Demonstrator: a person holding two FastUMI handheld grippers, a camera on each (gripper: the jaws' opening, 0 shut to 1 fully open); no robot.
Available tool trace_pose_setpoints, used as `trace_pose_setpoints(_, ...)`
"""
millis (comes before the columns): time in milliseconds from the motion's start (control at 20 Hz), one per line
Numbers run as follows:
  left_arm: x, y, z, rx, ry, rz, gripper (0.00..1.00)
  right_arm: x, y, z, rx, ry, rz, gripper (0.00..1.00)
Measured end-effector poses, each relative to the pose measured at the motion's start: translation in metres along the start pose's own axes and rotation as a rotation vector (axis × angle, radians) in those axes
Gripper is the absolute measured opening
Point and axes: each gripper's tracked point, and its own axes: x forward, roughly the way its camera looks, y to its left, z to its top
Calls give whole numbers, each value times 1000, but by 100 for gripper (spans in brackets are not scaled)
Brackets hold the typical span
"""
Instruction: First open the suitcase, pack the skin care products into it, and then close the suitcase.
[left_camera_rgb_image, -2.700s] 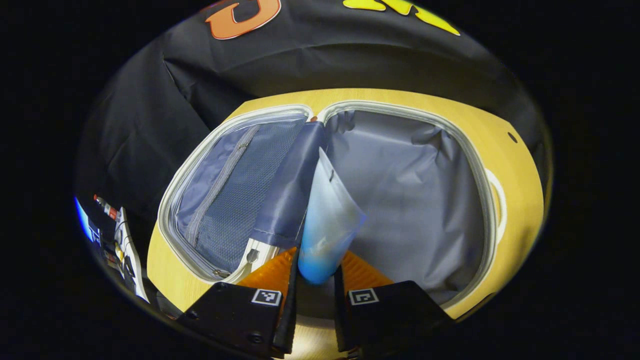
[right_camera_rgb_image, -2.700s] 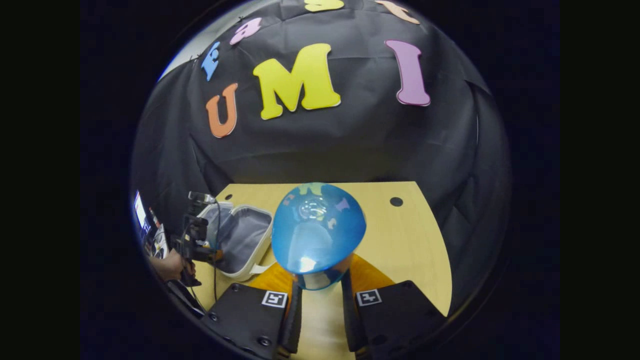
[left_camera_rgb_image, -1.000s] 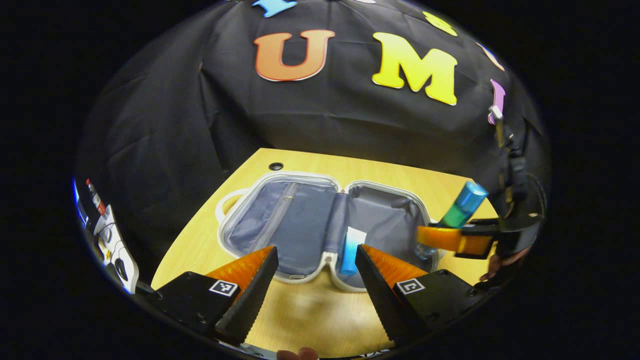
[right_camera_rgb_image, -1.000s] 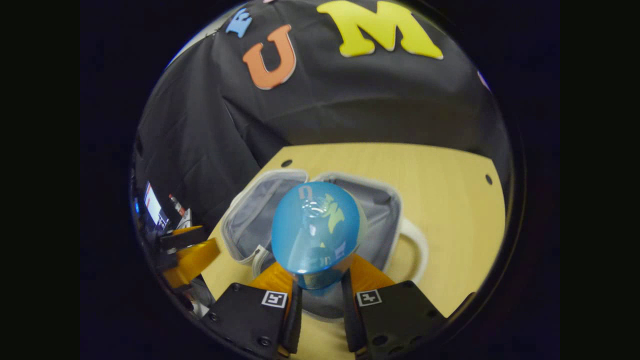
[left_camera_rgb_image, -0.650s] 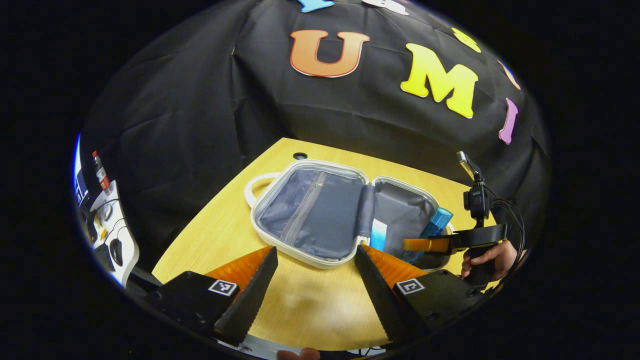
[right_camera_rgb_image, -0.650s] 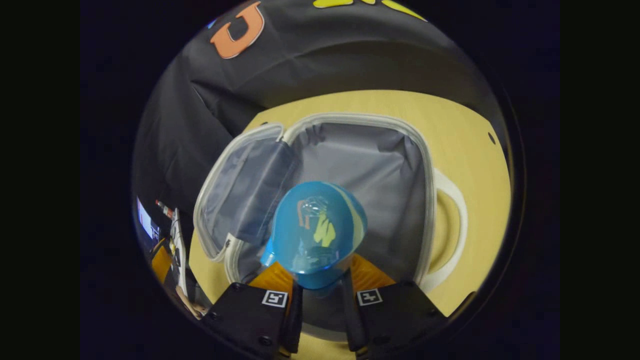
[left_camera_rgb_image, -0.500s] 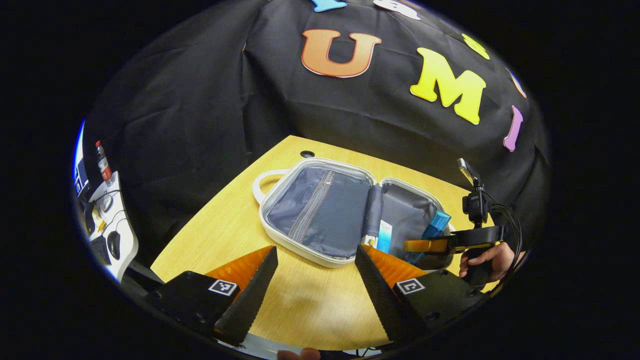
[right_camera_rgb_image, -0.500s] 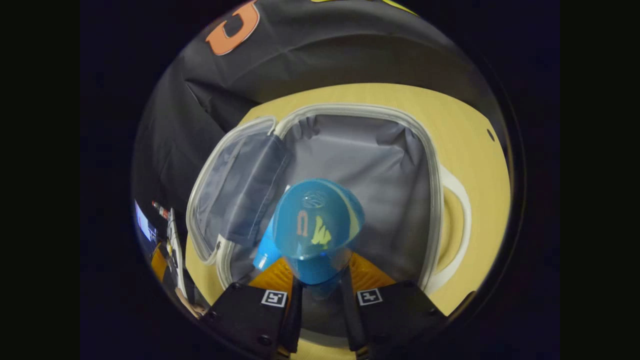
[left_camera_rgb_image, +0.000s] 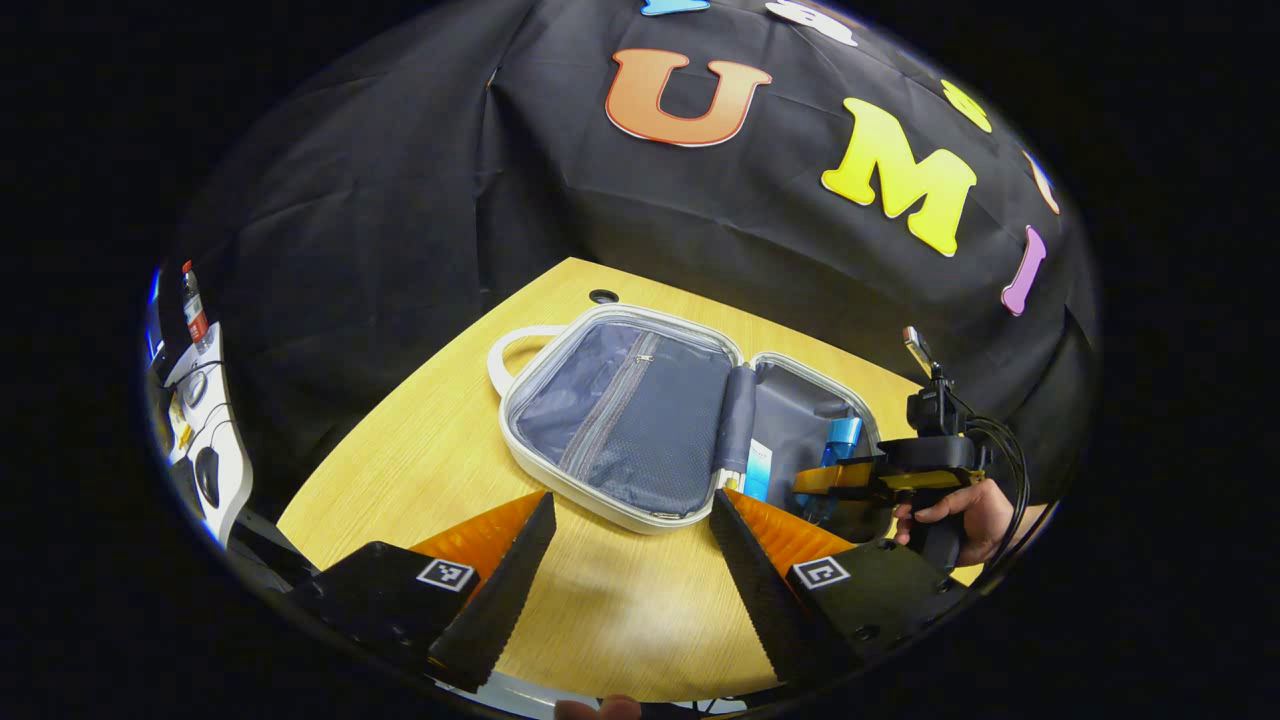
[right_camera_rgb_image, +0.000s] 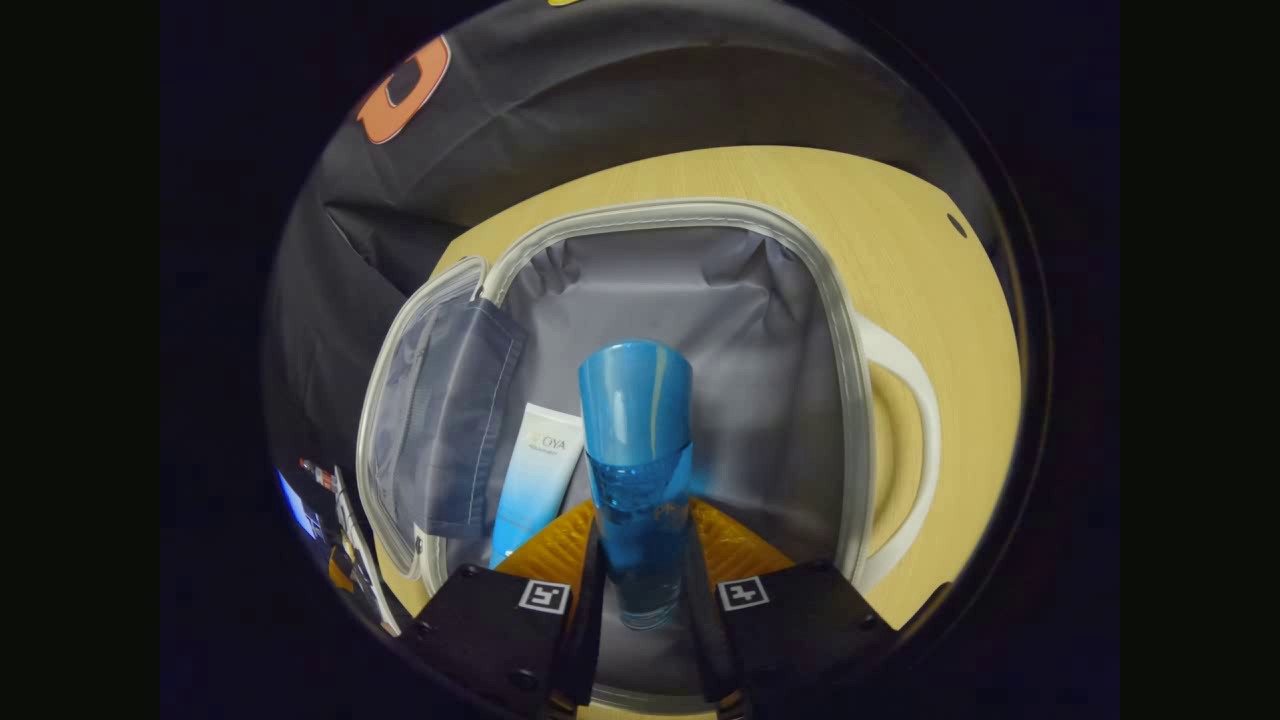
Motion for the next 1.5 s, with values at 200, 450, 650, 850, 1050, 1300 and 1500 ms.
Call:
trace_pose_setpoints(200,3,-3,8,9,-13,-12,99,2,2,0,2,5,-41,38)
trace_pose_setpoints(450,1,-3,12,4,-27,-37,99,1,1,1,-2,-2,-61,42)
trace_pose_setpoints(650,3,11,23,30,-52,-54,99,-15,-1,4,-16,-37,-60,45)
trace_pose_setpoints(850,5,24,41,36,-102,-93,100,-52,8,11,-94,-120,-36,55)
trace_pose_setpoints(1050,21,69,67,11,-135,-107,100,-114,39,22,-240,-252,59,70)
trace_pose_setpoints(1300,60,115,87,-139,-128,-213,98,-176,36,25,-420,-368,91,71)
trace_pose_setpoints(1500,119,141,97,-337,-82,-324,98,-204,31,21,-467,-391,98,71)
